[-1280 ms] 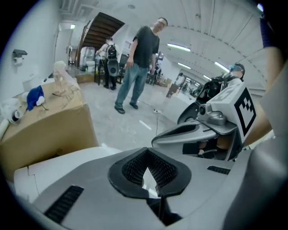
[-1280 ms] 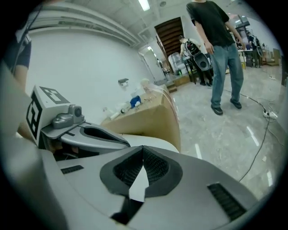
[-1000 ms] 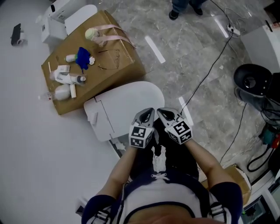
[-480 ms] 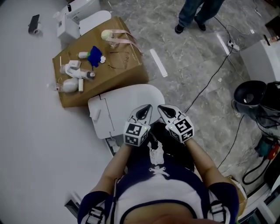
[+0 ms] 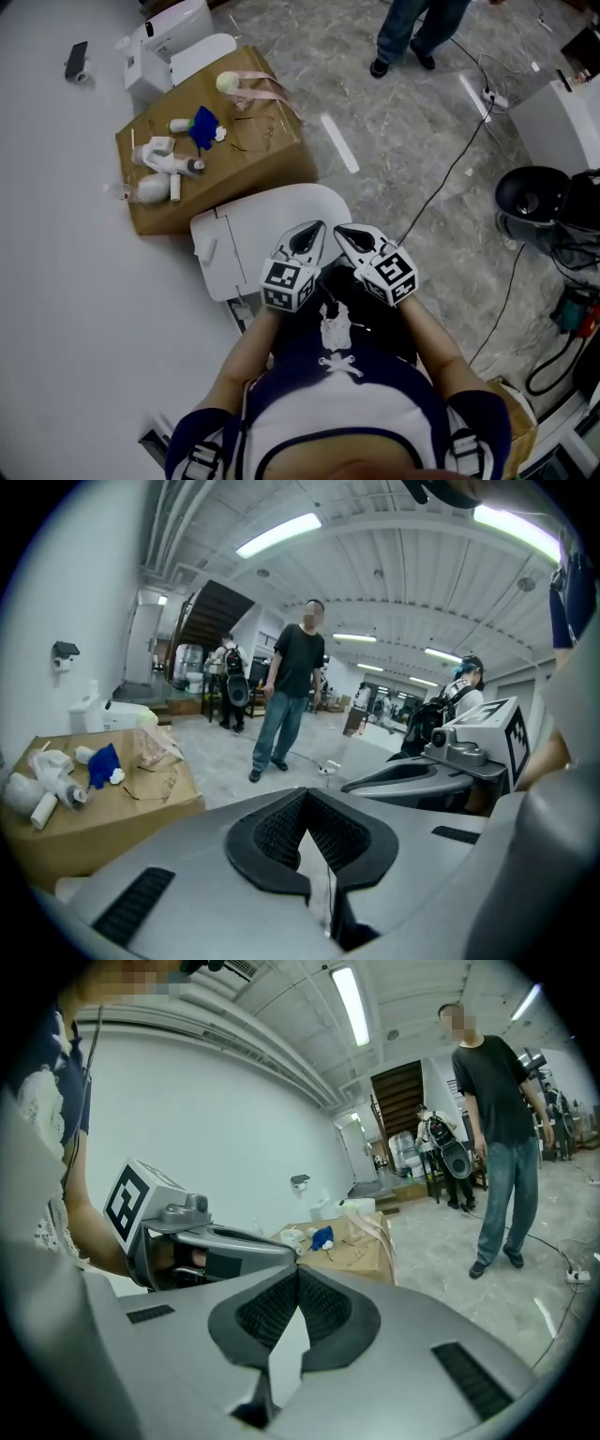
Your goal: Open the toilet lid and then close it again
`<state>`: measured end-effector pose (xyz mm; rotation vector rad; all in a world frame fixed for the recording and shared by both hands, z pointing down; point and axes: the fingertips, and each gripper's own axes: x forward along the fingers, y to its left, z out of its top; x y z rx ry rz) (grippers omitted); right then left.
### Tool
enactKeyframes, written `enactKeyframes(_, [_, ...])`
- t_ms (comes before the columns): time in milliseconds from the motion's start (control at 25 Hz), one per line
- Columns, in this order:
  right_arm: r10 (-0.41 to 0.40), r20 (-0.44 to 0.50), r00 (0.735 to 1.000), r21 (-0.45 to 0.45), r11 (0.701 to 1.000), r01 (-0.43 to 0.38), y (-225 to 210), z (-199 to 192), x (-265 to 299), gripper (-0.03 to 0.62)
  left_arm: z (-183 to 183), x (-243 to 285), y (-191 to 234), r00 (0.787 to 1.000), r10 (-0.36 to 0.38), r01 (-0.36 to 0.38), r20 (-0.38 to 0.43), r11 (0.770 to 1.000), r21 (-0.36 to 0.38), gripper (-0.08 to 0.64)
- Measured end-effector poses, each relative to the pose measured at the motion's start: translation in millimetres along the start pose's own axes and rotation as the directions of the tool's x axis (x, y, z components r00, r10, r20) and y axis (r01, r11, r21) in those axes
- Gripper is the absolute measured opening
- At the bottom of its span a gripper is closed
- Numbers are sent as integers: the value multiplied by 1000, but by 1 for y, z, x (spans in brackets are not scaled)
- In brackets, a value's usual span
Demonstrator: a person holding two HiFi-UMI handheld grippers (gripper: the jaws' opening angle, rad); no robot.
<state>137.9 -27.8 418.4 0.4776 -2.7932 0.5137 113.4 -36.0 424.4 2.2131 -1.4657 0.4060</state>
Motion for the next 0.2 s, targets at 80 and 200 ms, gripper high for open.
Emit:
enactKeyframes(80, [11, 1, 1000, 29, 1000, -11, 0, 0, 0, 8, 1, -2, 0, 1000, -6, 6, -1, 1000, -6, 6])
enactKeyframes(200, [33, -2, 999, 69, 997, -33, -1, 0, 2, 8, 1, -6, 0, 1000, -17, 17, 0, 1000, -21, 6])
